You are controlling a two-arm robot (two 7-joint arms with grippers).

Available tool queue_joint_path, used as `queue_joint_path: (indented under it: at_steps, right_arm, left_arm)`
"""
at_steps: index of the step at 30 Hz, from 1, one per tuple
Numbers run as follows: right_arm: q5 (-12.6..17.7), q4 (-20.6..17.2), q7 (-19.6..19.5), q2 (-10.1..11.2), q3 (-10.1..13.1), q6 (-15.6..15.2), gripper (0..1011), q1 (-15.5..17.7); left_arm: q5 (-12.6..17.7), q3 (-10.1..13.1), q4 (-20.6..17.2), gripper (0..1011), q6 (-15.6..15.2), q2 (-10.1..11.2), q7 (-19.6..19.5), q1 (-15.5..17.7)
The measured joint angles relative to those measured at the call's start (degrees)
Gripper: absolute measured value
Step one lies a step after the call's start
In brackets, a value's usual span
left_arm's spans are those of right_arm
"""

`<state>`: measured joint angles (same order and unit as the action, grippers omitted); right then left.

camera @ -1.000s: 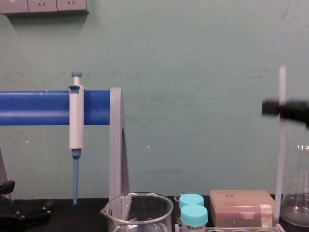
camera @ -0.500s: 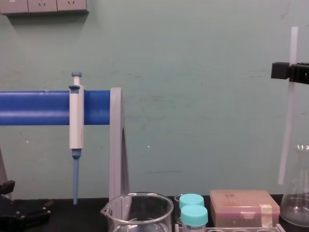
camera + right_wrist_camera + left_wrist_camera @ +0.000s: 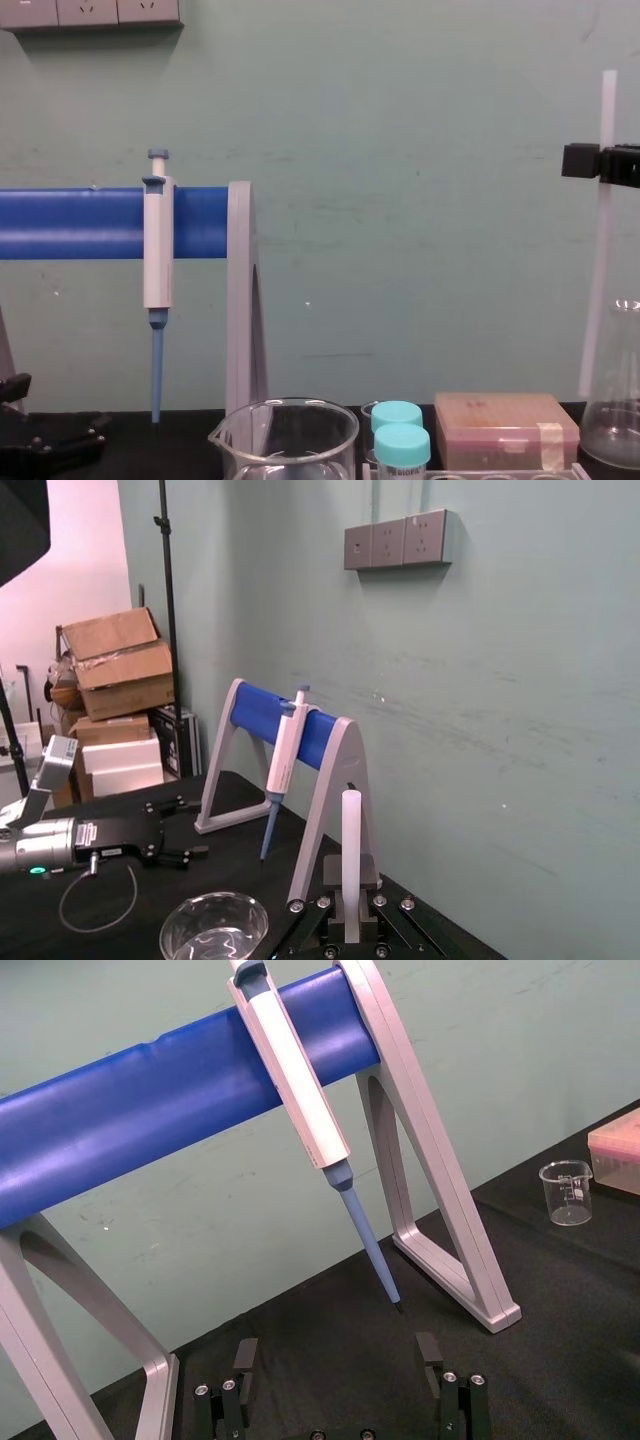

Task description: Pick up the stirring rod with one hand, then place it down.

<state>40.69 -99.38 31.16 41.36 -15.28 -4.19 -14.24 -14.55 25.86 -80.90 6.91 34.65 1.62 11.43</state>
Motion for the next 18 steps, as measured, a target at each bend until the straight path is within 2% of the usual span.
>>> queue_joint_path:
  at_steps: [18]
  right_arm:
    - [0.4, 0.1, -0.5, 0.4, -1.0, -0.2, 67, -0.2]
  left_arm:
    - [0.0, 0.0, 0.0, 1000, 0.0, 0.0, 0.0, 0.0]
